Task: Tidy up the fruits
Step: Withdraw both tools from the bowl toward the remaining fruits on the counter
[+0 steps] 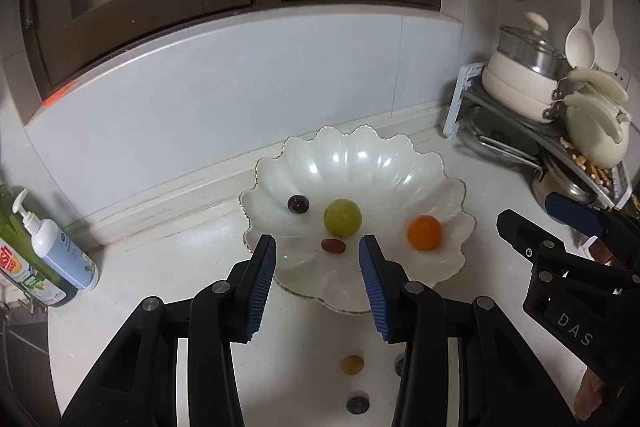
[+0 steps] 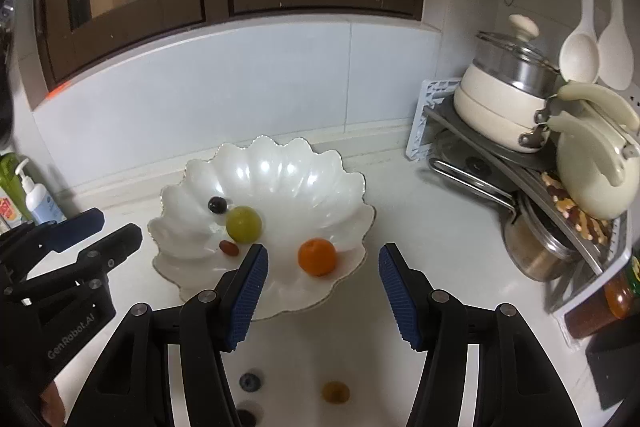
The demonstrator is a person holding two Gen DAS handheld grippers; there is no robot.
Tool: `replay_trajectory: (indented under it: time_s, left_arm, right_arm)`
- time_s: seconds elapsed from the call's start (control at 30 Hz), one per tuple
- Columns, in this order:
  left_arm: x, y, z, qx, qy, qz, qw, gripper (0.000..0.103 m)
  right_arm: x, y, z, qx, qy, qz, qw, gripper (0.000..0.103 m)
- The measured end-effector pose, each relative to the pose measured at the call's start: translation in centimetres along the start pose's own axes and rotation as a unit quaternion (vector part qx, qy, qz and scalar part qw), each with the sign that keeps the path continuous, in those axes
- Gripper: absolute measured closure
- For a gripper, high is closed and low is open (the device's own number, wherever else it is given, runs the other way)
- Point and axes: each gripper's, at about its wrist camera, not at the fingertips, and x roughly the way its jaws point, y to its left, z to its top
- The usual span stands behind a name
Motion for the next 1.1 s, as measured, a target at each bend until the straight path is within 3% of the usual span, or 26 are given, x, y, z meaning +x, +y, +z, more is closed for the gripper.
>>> replay_trajectory:
  time_s: [0.67, 1.1]
  left_arm:
    - [-6.7, -0.9, -2.2, 0.012, -0.050, -0.010, 0.9986, 0.060]
    - [-8.7, -0.8, -4.5, -0.011, -0.046, -0.031, 0.9984, 0.060]
  right_arm:
    - [-6.3, 0.1, -2.4, 0.026, -0.048, 0.002, 0.999, 0.044]
    - [-8.0, -0.3, -4.9, 0.023, -0.051, -0.006, 0.998, 0.044]
